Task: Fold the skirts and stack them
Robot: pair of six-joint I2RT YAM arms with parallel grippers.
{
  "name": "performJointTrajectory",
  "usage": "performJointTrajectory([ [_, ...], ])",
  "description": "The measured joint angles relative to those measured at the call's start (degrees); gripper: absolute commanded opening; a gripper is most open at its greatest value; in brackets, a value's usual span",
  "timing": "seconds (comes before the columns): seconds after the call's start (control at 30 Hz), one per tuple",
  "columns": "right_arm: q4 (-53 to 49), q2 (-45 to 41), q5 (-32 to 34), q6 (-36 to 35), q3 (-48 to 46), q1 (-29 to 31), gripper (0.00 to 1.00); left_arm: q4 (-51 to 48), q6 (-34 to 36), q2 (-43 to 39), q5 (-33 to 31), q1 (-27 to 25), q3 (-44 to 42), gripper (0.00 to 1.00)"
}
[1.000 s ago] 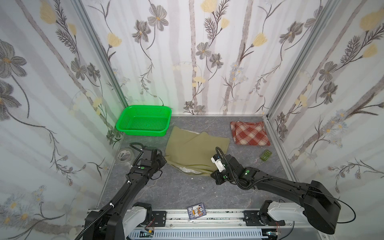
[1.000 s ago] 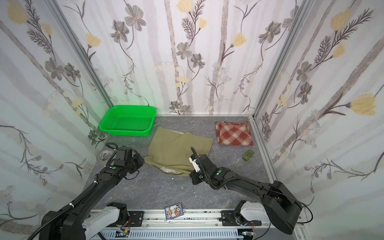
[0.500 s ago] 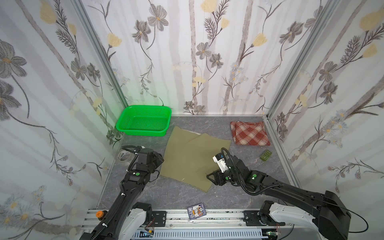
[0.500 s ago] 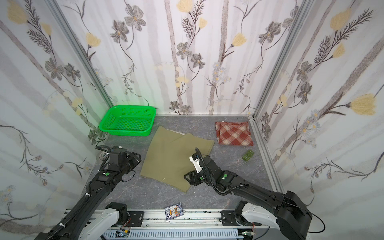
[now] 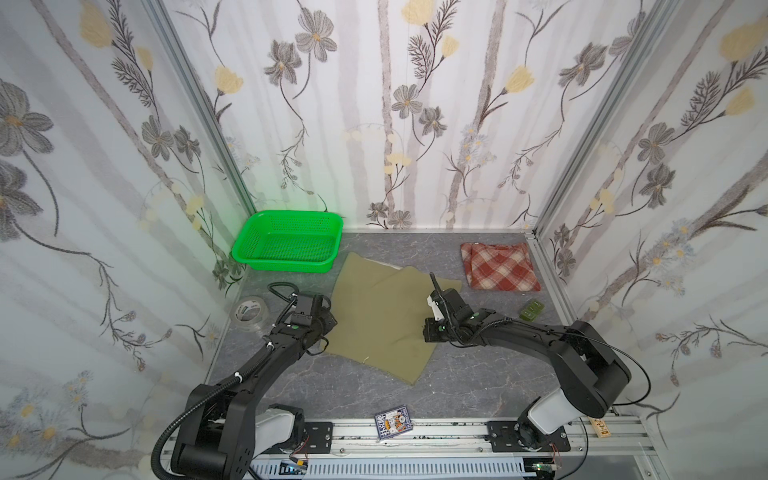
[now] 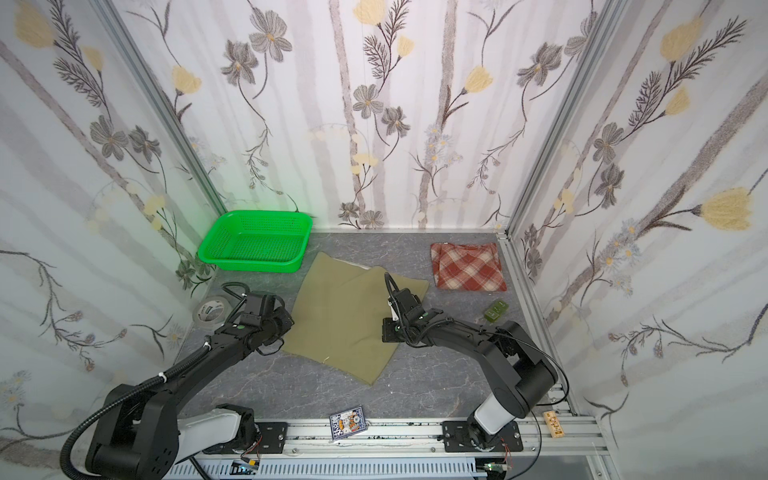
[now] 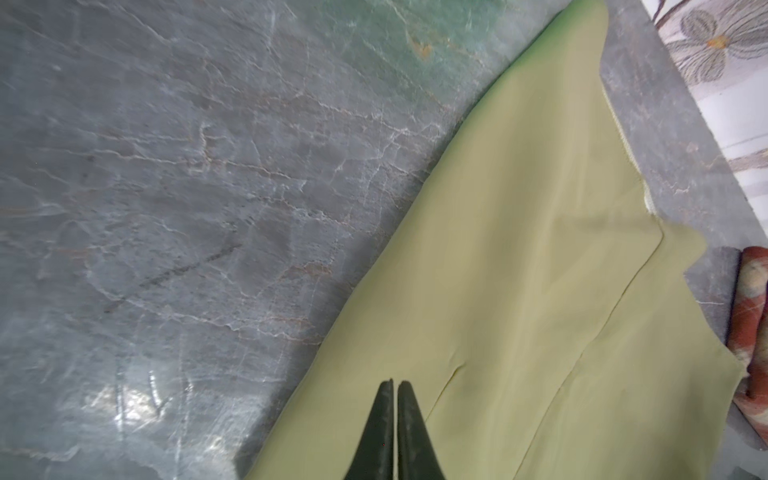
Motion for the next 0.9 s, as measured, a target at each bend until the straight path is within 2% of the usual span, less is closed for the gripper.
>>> performJointTrajectory([
  [0.23, -2.8, 3.0, 2.1, 2.4, 0.5, -3.7, 0.0, 3.0, -0.7, 6.3, 0.0, -1.2, -2.1, 0.1],
  [0.47, -4.3, 7.4, 3.8, 0.8, 6.0, -7.0, 0.0, 7.6, -2.6, 6.6, -0.5, -5.0, -5.9, 0.1],
  [0.67, -7.5, 12.5, 7.0, -2.3, 13.4, -10.1, 0.0, 11.1, -7.1, 3.6, -0.4, -12.0, -9.8, 0.1],
  [0.9, -9.3, 15.8, 9.5, -4.8, 21.6, -12.7, 0.0, 8.4, -13.6, -0.2, 1.3, -22.1, -11.0, 0.1],
])
